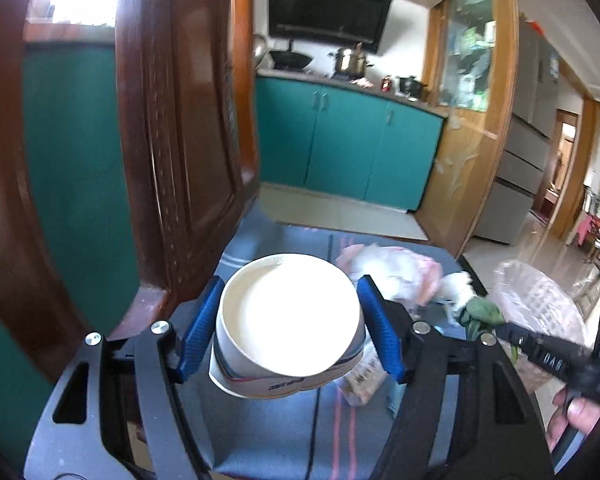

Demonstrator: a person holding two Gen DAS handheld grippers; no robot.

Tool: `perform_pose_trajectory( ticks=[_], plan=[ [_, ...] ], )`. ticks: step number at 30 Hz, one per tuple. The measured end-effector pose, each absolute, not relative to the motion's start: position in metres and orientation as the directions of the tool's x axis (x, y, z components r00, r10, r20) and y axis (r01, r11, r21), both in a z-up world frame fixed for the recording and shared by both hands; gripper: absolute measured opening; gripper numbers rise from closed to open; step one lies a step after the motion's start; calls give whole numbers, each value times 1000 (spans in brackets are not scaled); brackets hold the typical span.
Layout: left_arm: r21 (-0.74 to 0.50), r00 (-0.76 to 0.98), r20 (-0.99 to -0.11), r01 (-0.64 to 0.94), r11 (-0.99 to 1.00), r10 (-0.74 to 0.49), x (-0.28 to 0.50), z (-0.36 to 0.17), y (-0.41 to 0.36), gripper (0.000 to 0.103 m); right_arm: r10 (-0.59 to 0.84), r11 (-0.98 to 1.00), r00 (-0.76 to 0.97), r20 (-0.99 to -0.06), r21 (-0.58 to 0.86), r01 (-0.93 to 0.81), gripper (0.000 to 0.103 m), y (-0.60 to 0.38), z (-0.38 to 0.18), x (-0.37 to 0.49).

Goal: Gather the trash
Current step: 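Grasp the white bowl with the left tool while the right tool grasps the green leaf, then carry the green leaf with the right tool and release it into the basket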

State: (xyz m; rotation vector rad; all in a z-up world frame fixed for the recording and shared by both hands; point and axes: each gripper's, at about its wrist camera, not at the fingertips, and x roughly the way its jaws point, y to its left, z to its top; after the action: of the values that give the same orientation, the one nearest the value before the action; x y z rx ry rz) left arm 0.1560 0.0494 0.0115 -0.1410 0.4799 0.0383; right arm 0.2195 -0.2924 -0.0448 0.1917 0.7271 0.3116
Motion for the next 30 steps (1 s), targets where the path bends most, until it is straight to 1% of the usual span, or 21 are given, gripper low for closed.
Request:
perform_pose_trajectory(
  ticks=[4,8,13,17,30],
  plan=[
    [-120,910,-415,-28,992,-24,129,27,36,69,397,915,730,-557,302,-267,12,-301,-26,192],
    [-124,911,-407,12,992,-62,113,29,25,69,410,910,738,-536,300,-287,12,-302,-21,180],
    [-92,899,-429,53,994,-87,114,20,11,69,419,907,722,-551,282,-312,12,-293,-25,180],
    [-87,887,-454,48,995,-82,119,13,9,69,423,906,715,-556,277,-320,12,-290,-28,179],
    [-68,877,-475,38,997,-66,129,10,7,69,429,903,703,-567,269,-334,12,-284,-31,179]
  ],
)
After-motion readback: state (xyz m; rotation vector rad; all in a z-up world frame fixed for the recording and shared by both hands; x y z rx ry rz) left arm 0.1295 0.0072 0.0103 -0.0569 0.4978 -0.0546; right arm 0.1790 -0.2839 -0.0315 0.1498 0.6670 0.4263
